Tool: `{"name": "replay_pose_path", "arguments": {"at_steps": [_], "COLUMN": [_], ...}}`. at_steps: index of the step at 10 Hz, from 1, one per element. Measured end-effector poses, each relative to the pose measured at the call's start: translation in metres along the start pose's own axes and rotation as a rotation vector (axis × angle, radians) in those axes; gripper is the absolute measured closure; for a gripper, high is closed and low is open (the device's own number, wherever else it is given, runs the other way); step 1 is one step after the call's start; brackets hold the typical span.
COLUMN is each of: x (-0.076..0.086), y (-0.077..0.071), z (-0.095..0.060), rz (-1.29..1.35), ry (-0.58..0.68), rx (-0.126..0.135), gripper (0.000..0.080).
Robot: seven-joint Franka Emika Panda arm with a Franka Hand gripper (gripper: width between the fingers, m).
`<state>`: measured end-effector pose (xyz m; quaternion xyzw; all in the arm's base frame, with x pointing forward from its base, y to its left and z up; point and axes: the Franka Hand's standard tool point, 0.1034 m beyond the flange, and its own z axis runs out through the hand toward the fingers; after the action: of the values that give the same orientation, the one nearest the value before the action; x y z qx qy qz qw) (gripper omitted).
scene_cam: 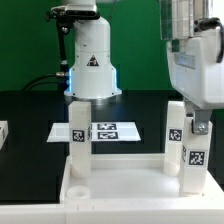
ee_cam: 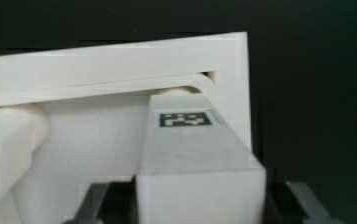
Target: Assemble desk
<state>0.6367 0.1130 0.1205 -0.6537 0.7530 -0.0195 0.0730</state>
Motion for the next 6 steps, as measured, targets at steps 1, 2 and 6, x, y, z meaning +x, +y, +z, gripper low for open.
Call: {"name": "replay_pose_path", "arguments": {"at_steps": [1, 2, 6], "x": [-0.0001, -0.0003, 0.0020], "y": [0.0000, 0.0002, -0.0024], "z": [0.0000, 0.0000, 0.0022], "rz": [-0.022, -0.041, -0.643], "ry": [0.001, 0.000, 0.009], "rx": [-0.001, -0.001, -0.002], "gripper": [0.0514, 0.0514, 0.0261]}}
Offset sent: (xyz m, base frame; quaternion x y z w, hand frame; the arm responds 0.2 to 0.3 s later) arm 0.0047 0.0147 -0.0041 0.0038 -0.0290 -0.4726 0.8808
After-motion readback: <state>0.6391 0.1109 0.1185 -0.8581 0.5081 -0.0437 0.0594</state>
